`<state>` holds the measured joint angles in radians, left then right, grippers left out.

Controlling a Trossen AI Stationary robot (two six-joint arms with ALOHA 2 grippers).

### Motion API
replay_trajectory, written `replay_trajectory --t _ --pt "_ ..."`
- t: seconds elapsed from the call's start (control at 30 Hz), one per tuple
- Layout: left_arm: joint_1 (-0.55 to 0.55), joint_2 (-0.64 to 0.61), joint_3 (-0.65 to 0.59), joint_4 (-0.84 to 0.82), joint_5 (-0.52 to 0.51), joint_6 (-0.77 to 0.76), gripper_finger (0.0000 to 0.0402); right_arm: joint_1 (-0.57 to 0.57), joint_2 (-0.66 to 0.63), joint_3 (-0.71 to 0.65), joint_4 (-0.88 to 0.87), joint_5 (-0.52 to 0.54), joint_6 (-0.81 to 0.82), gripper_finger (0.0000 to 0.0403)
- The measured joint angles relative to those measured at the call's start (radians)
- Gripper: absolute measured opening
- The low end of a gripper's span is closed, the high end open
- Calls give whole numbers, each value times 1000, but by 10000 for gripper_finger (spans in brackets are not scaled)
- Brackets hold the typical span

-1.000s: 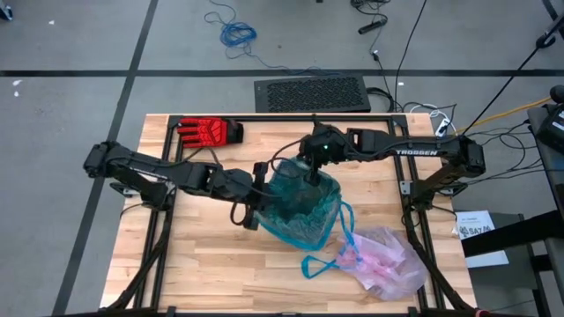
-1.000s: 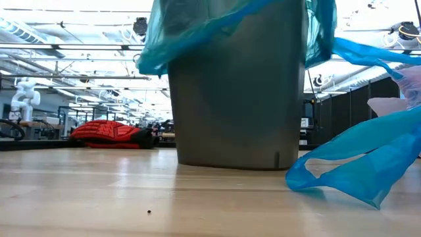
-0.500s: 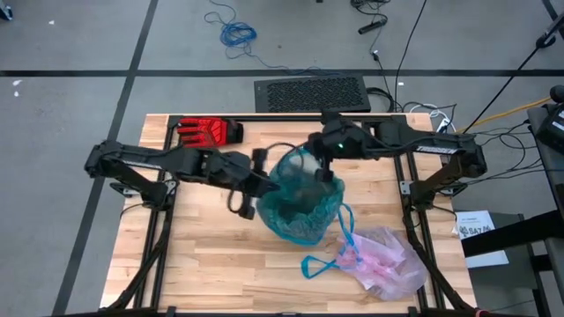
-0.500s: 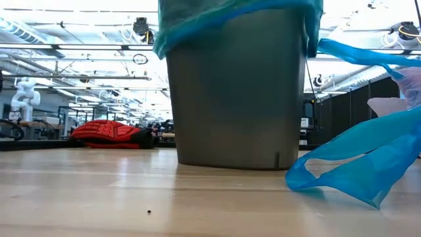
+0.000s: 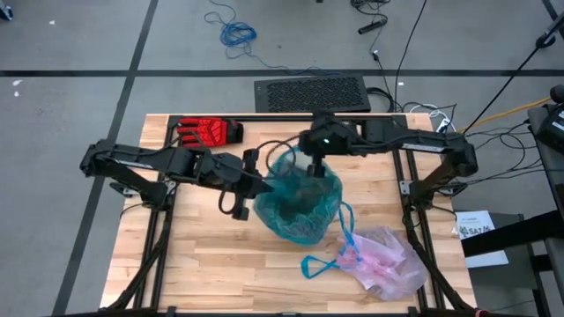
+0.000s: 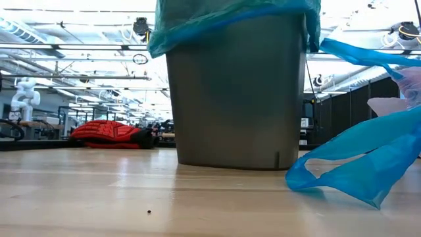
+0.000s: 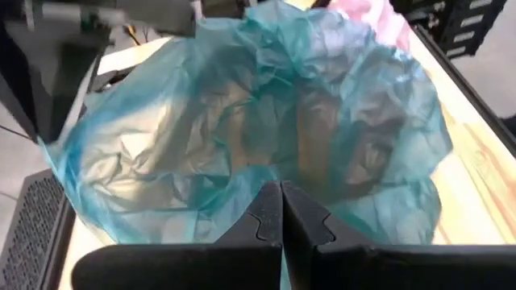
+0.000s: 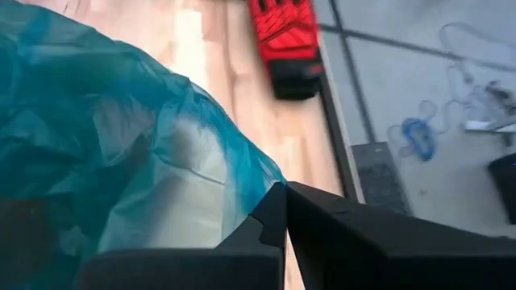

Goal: Place trash/remove bag and relplace
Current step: Insert the blue trash bag into the black trash bin

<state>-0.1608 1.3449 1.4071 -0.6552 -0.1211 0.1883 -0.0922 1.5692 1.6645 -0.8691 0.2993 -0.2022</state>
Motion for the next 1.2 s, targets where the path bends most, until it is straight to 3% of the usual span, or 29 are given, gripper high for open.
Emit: replay_trajectory --t 0.17,0.33,0.63,0.83,1.0,1.2 --pt "-22 -1 -2 -70 -17 -43 0 -47 65 -28 31 -75 -6 0" --pt "-51 -1 -60 -113 -101 -107 0 -60 122 -29 14 -97 -20 0" --pt "-115 3 -267 36 -141 -240 0 -72 136 -29 -34 -96 -16 0" --pt "-144 0 -312 66 -203 -300 0 -71 132 -29 -70 -88 23 3" --pt "-159 -1 -315 70 -232 -312 0 -70 96 -26 -62 -84 22 35" --pt "-162 -1 -315 73 -265 -313 0 -69 21 -25 -55 -39 -2 108"
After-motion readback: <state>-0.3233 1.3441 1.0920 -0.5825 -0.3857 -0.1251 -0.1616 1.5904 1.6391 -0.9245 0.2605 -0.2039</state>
